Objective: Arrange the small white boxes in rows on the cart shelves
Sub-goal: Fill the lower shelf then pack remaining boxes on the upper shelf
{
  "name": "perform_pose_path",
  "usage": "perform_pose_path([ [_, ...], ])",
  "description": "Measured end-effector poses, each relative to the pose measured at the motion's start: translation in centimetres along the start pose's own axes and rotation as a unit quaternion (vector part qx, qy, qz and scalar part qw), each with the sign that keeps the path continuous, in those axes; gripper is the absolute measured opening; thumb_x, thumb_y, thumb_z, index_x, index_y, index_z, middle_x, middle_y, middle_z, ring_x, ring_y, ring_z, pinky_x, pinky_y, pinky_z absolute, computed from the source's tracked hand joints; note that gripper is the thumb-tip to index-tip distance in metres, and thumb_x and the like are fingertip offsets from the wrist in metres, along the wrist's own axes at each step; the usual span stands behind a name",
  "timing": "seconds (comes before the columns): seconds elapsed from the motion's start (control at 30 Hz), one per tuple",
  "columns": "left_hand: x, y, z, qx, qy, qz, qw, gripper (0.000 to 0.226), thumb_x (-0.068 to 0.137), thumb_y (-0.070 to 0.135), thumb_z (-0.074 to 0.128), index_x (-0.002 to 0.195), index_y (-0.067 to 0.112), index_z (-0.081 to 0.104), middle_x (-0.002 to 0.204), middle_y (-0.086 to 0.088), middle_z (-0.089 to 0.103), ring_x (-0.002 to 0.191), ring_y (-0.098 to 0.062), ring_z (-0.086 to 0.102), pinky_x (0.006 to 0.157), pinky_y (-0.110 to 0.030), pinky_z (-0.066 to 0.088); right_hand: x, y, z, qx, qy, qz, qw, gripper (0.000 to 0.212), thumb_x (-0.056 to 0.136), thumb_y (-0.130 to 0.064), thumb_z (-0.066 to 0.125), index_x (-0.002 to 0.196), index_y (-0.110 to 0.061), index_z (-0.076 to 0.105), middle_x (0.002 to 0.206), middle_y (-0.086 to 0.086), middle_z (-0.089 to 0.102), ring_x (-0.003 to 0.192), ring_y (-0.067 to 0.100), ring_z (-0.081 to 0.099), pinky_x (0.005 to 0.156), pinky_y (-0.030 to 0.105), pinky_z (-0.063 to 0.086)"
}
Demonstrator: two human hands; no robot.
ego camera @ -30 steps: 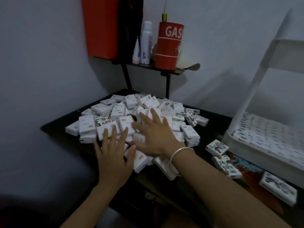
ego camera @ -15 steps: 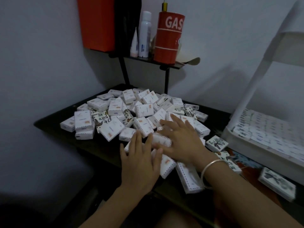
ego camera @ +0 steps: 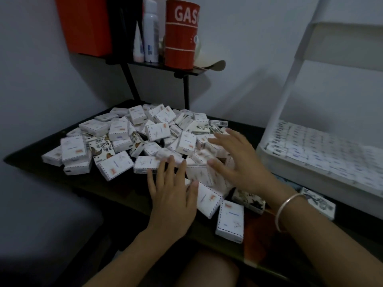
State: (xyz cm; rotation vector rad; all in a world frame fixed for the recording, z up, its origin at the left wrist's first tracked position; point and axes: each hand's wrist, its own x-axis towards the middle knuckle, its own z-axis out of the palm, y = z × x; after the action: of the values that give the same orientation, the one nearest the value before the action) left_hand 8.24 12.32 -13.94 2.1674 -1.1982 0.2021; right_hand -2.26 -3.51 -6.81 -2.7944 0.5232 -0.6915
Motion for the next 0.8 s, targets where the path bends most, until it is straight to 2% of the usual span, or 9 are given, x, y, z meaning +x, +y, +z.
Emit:
perform_pose_path([
  [0.03,0.0,-0.2,-0.1,-0.036,0.007,0.012,0.999,0.064,0.095,0.050,0.011,0.153,0.024,0.021,0.162,0.002,0.005,0.148,-0.011,-0.011,0.119,-0.042,-0.011,-0.6,0.1,-0.6,-0.011,0.028,-0.003,1.000,0.045,0.090,-0.050,0.053,0.131,-0.032,0.051,0.139,-0.010,0.048,0.135,0.012,0.031,0.112,0.038,0.030],
  [0.1,-0.1,-0.4,-0.4,-0.092,0.017,0.050,0.994,0.055,0.097,0.034,0.029,0.150,0.021,0.028,0.161,0.003,0.011,0.147,-0.008,-0.005,0.121,-0.039,-0.004,-2.0,0.0,-1.8,-0.025,0.059,0.000,0.998,0.021,0.090,-0.037,0.056,0.110,-0.032,0.059,0.109,-0.013,0.058,0.103,0.005,0.050,0.087,0.034,0.047],
  [0.2,0.0,-0.9,-0.9,-0.133,0.036,0.119,0.983,0.049,0.091,0.013,0.046,0.140,0.018,0.043,0.153,0.004,0.029,0.144,-0.012,0.018,0.118,-0.032,0.011,-4.8,-0.6,-3.2,-0.026,-0.016,0.027,0.999,0.011,0.086,-0.043,0.047,0.091,-0.042,0.056,0.082,-0.019,0.059,0.071,0.000,0.055,0.063,0.026,0.051],
  [0.27,-0.1,-1.4,-1.2,-0.127,0.034,0.166,0.977,0.048,0.083,0.014,0.050,0.130,0.019,0.051,0.141,0.003,0.041,0.135,-0.014,0.033,0.113,-0.031,0.020,-6.6,-1.0,-3.6,-0.040,-0.091,0.049,0.994,0.018,0.084,-0.051,0.044,0.089,-0.042,0.059,0.079,-0.020,0.061,0.069,-0.002,0.056,0.063,0.025,0.050],
  [0.33,-0.3,-1.9,-1.3,-0.099,0.012,0.205,0.974,0.048,0.079,0.022,0.053,0.127,0.020,0.053,0.134,0.004,0.044,0.129,-0.014,0.037,0.110,-0.035,0.024,-7.9,-1.4,-3.4,-0.072,-0.140,0.069,0.985,0.033,0.080,-0.064,0.040,0.093,-0.041,0.060,0.081,-0.020,0.061,0.072,-0.004,0.054,0.066,0.025,0.050],
  [0.43,-0.5,-2.7,-1.4,-0.062,-0.029,0.233,0.970,0.052,0.079,0.032,0.058,0.130,0.021,0.053,0.134,0.005,0.042,0.129,-0.013,0.036,0.110,-0.039,0.024,-8.8,-1.9,-2.8,-0.107,-0.167,0.093,0.976,0.055,0.073,-0.082,0.039,0.108,-0.042,0.054,0.094,-0.019,0.060,0.083,-0.002,0.055,0.072,0.027,0.050],
  [0.53,0.0,-2.9,-1.9,-0.030,-0.055,0.256,0.965,0.060,0.080,0.041,0.063,0.137,0.026,0.050,0.137,0.003,0.040,0.131,-0.014,0.035,0.111,-0.039,0.024,-9.1,-2.1,-2.2,-0.124,-0.170,0.100,0.972,0.067,0.072,-0.084,0.040,0.120,-0.039,0.053,0.109,-0.018,0.059,0.097,0.004,0.055,0.077,0.028,0.049],
  [0.63,0.6,-2.7,-2.5,0.003,-0.071,0.300,0.951,0.057,0.083,0.044,0.062,0.137,0.028,0.051,0.143,0.001,0.039,0.134,-0.018,0.034,0.111,-0.040,0.025,-9.2,-2.2,-2.2,-0.116,-0.180,0.123,0.969,0.069,0.072,-0.085,0.041,0.120,-0.038,0.055,0.110,-0.016,0.059,0.097,0.004,0.055,0.079,0.030,0.050],
  [0.8,1.2,-1.7,-3.1,0.000,-0.067,0.317,0.946,0.052,0.078,0.047,0.069,0.123,0.024,0.058,0.141,0.006,0.046,0.139,-0.016,0.030,0.111,-0.043,0.027,-9.5,-2.3,-2.1,-0.024,-0.164,0.191,0.968,0.059,0.062,-0.082,0.057,0.102,-0.039,0.048,0.096,-0.017,0.060,0.082,0.000,0.056,0.071,0.031,0.053],
])
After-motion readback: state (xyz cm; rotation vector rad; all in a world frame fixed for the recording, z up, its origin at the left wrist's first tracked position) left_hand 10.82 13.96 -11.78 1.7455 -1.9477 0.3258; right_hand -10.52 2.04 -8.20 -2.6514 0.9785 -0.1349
